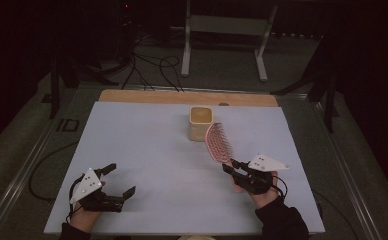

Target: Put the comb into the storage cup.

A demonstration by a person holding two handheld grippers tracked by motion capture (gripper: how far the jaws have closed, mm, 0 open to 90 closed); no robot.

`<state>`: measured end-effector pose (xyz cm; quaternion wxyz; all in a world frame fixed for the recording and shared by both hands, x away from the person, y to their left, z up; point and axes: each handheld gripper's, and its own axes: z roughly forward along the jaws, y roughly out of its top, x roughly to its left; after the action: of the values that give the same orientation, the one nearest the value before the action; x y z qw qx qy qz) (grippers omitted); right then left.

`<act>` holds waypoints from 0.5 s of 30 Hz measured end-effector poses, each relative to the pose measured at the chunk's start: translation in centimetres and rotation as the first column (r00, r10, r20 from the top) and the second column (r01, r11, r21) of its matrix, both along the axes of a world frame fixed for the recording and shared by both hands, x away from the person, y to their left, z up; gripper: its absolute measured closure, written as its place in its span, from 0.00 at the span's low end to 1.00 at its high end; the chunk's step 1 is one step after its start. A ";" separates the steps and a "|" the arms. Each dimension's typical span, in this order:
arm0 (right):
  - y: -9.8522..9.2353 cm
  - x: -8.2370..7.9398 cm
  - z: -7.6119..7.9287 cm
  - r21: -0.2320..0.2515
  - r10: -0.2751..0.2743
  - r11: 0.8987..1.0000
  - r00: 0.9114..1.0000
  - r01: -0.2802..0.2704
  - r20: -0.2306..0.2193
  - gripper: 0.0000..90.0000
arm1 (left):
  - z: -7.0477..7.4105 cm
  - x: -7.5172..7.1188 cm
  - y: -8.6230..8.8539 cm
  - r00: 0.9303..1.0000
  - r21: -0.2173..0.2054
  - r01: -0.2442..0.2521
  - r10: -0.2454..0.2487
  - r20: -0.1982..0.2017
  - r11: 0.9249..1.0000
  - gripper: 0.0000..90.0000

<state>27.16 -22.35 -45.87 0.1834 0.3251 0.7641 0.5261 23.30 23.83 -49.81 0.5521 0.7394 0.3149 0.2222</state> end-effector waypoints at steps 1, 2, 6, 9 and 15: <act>0.0 -0.1 0.0 0.002 -0.009 1.000 1.000 0.009 0.006 0.79 | 0.0 0.0 0.0 1.000 -0.001 -0.001 0.001 -0.002 1.000 0.00; 0.0 0.0 -0.1 0.001 0.005 1.000 1.000 -0.005 -0.008 0.79 | 0.0 0.0 0.0 1.000 0.000 -0.003 0.003 -0.004 1.000 0.00; 0.1 0.0 -0.8 -0.002 -0.007 1.000 1.000 0.007 -0.020 0.79 | 0.2 0.0 -0.1 1.000 0.000 -0.001 0.001 -0.004 1.000 0.00; 0.2 0.0 -0.8 0.001 0.000 1.000 1.000 0.000 -0.019 0.79 | 0.6 0.1 -0.4 1.000 -0.006 -0.004 0.004 -0.009 1.000 0.00; 0.4 0.0 -0.7 -0.003 0.003 1.000 1.000 -0.003 -0.025 0.79 | 2.2 0.5 -1.2 1.000 0.002 -0.016 0.016 -0.026 1.000 0.00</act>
<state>27.19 -21.97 -46.60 0.1737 0.3303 0.7677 0.5210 23.80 22.66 -47.60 0.5455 0.7402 0.3277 0.2173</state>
